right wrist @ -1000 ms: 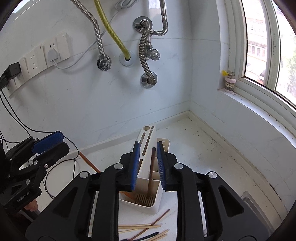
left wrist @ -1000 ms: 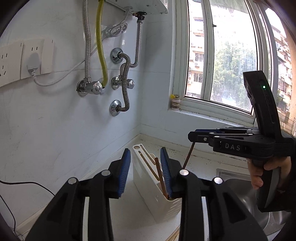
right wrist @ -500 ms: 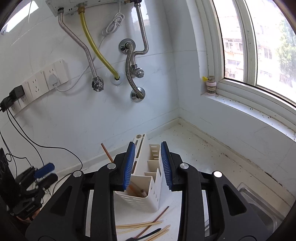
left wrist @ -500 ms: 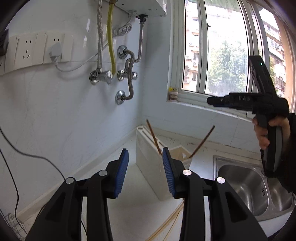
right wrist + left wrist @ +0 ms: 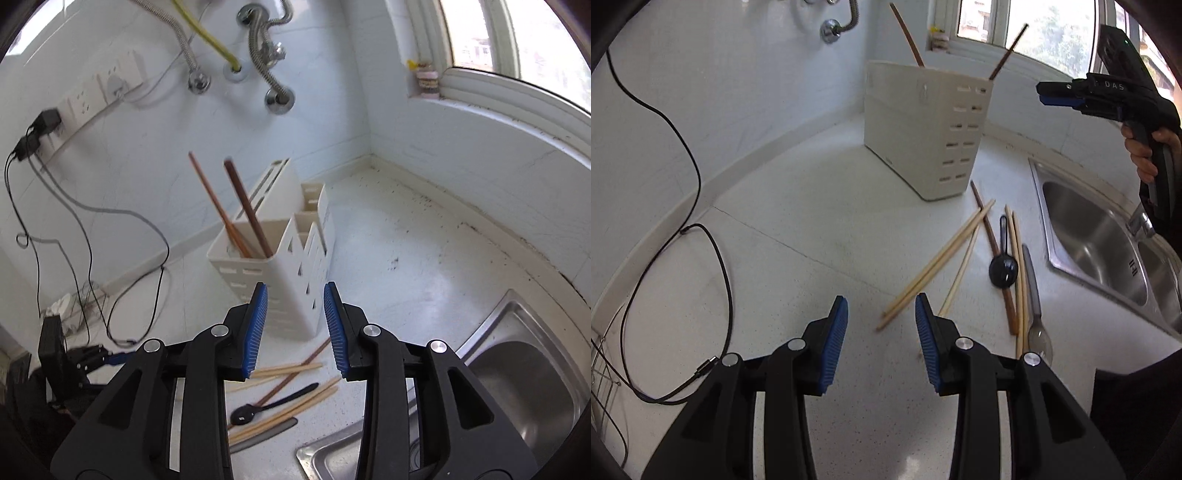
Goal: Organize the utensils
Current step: 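Move the open right tool back to the chopstick pile, then close the right tool on a light wooden chopstick in the pile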
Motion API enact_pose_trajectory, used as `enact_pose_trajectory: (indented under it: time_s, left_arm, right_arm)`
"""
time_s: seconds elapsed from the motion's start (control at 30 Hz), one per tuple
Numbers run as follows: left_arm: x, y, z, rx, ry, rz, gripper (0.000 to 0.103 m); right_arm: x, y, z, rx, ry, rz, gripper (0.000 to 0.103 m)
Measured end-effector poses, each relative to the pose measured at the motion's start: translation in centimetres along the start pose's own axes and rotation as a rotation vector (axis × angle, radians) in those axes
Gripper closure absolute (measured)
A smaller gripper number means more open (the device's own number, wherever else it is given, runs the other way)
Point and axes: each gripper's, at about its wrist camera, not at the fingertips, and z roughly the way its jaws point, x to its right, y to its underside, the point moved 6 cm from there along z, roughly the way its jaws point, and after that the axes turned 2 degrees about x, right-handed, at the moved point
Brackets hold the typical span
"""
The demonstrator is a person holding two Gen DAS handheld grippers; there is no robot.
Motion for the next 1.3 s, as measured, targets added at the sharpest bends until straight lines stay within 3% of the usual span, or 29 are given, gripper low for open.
enact_pose_trajectory:
  time_s: [0.07, 0.1, 0.13, 0.23, 0.3, 0.43, 0.57, 0.7, 1.3]
  left_arm:
    - [0.1, 0.6, 0.9, -0.029, -0.001, 0.029, 0.066]
    - [0.3, 0.7, 1.3, -0.034, 0.007, 0.038, 0.066]
    - [0.4, 0.9, 1.6, -0.036, 0.012, 0.046, 0.066]
    - [0.3, 1.1, 2.4, -0.051, 0.039, 0.059, 0.068]
    - [0.2, 1.2, 3.0, -0.066, 0.049, 0.083, 0.072]
    - [-0.2, 1.0, 3.5, -0.084, 0.078, 0.103, 0.073]
    - [-0.7, -0.3, 3.9, -0.072, 0.099, 0.11, 0.073]
    - [-1.0, -1.3, 5.4, -0.093, 0.119, 0.12, 0.079]
    - [-1.1, -1.8, 7.4, -0.178, 0.237, 0.22, 0.079]
  right_arm:
    - [-0.3, 1.7, 1.8, -0.055, 0.015, -0.121, 0.072]
    - [-0.3, 1.7, 1.8, -0.055, 0.015, -0.121, 0.072]
    - [-0.6, 3.2, 3.4, -0.102, 0.03, -0.218, 0.072]
    - [-1.0, 4.4, 4.6, -0.131, 0.014, -0.299, 0.07]
    - [-1.4, 5.5, 6.0, -0.175, -0.022, -0.379, 0.062]
    - [-1.6, 7.3, 8.3, -0.257, -0.06, -0.503, 0.064]
    - [-1.1, 7.4, 9.7, -0.284, -0.105, -0.502, 0.073]
    - [-1.0, 7.6, 10.7, -0.314, -0.145, -0.52, 0.074]
    - [-1.8, 8.2, 13.1, -0.413, -0.243, -0.637, 0.077]
